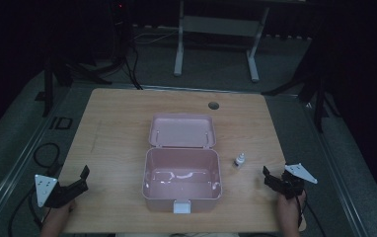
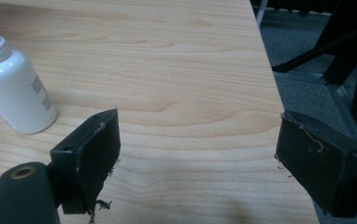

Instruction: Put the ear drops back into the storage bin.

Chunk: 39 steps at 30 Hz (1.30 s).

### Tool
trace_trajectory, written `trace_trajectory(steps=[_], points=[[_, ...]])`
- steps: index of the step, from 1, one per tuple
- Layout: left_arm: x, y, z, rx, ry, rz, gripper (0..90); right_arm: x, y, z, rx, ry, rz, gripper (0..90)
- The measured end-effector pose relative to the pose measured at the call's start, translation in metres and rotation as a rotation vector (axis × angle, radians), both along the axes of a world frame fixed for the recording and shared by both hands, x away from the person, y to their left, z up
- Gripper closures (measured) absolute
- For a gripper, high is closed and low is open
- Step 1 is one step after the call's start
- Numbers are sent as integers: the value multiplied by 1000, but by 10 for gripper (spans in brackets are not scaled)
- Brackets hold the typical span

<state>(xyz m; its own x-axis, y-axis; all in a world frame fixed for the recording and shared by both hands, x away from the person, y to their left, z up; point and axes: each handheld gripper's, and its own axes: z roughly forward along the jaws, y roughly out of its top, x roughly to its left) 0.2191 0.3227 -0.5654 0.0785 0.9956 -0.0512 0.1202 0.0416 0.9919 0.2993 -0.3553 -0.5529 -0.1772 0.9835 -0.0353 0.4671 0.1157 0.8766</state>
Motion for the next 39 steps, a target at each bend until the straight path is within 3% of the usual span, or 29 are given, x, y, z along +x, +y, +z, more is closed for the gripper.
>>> trace_trajectory(steps=[5, 10, 12, 16, 20, 28, 39], points=[[0, 0, 0, 1, -1, 1, 24, 2, 0, 0, -9, 13, -2, 132], [0, 0, 0, 1, -2, 2, 24, 6, 2, 7, -26, 55, 35, 127], [0, 0, 0, 1, -2, 2, 23, 7, 1, 10, -8, 78, 49, 121], [0, 0, 0, 2, -3, 4, 24, 12, 0, 18, 7, 198, 83, 107], [0, 0, 0, 1, -2, 4, 24, 16, -2, 28, -10, 301, 123, 106], [0, 0, 0, 3, -3, 3, 24, 19, 1, 47, -63, 419, 224, 106], [0, 0, 0, 2, -2, 2, 24, 19, 13, 51, -170, 630, 321, 106]])
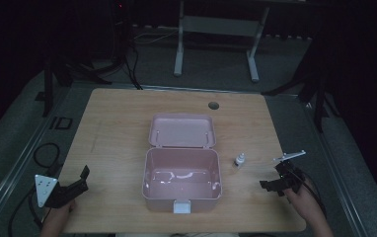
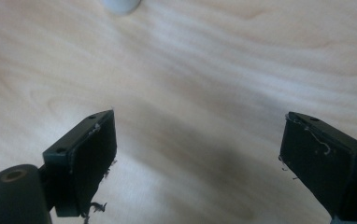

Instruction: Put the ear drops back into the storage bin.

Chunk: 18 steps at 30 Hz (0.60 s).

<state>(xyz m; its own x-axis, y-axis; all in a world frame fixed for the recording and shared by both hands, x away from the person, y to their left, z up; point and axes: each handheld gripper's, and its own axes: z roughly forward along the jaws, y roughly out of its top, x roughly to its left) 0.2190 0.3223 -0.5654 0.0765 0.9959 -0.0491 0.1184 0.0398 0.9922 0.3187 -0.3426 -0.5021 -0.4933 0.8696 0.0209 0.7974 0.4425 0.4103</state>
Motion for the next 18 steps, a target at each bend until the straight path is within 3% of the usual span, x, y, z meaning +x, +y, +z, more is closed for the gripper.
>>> trace_trajectory(steps=[8, 12, 18], points=[[0, 0, 0, 0, 0, 1, 24, -1, 8, 0, -106, 161, 63, 106], [0, 0, 0, -1, 0, 1, 24, -3, 12, 2, -155, 220, 94, 106], [0, 0, 0, -1, 0, 1, 24, -3, 14, 1, -187, 338, 133, 106]])
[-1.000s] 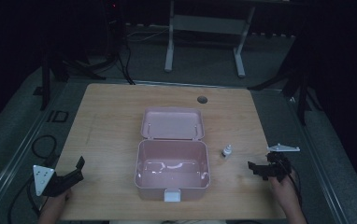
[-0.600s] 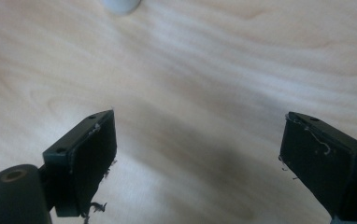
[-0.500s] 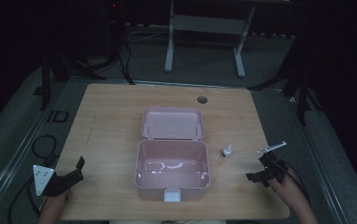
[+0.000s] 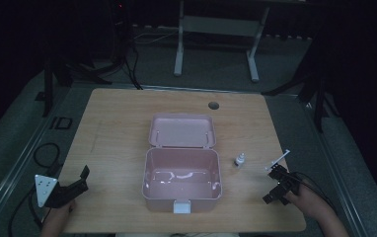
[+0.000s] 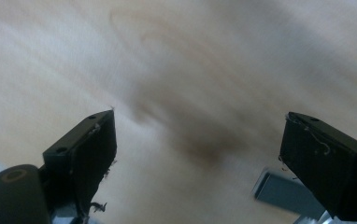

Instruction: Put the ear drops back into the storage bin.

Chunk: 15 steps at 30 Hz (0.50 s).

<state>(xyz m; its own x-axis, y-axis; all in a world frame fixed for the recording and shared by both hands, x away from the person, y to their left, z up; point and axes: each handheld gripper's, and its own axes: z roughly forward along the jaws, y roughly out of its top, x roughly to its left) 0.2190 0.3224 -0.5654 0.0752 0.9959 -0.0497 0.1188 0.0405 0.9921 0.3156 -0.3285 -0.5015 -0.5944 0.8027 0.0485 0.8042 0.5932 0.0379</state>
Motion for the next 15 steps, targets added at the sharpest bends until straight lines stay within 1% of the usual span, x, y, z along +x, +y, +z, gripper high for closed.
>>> trace_trajectory(steps=[3, 5, 9, 11, 13, 15], points=[[0, 0, 0, 0, 0, 0, 24, -1, 1, -2, -23, 51, 13, 107], [0, 0, 0, 1, 0, 0, 24, -1, 2, -3, -26, 68, 19, 106], [0, 0, 0, 2, 0, 0, 23, 1, 2, -1, -32, 65, 21, 107], [0, 0, 0, 2, -1, 0, 24, 4, 2, 1, -33, 48, 21, 107], [0, 0, 0, 2, -1, 0, 23, 7, 3, 2, -25, 49, 20, 107], [0, 0, 0, 2, -1, 0, 24, 8, 4, 2, -31, 46, 24, 107]])
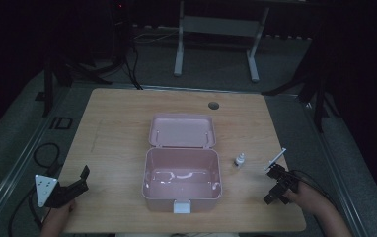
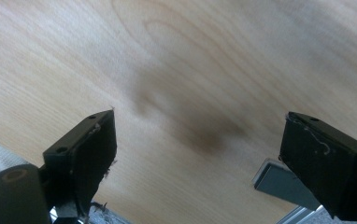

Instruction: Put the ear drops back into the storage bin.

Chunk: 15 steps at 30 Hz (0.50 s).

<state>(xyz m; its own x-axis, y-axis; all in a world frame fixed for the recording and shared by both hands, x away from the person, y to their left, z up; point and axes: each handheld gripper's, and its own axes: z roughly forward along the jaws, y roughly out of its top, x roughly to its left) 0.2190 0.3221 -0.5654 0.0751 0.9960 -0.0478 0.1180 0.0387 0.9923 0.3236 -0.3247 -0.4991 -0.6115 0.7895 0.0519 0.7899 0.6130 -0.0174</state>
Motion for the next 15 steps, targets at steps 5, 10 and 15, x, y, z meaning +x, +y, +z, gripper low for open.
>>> trace_trajectory(steps=[5, 10, 15], points=[[0, 0, 0, 0, 0, 0, 24, 8, 4, 2, -6, 4, 8, 107], [0, 0, 0, 0, 0, 0, 24, 18, 5, 3, -15, 15, 8, 107], [0, 0, 0, 0, 2, 0, 24, 29, 10, 4, -16, 7, 13, 107]])
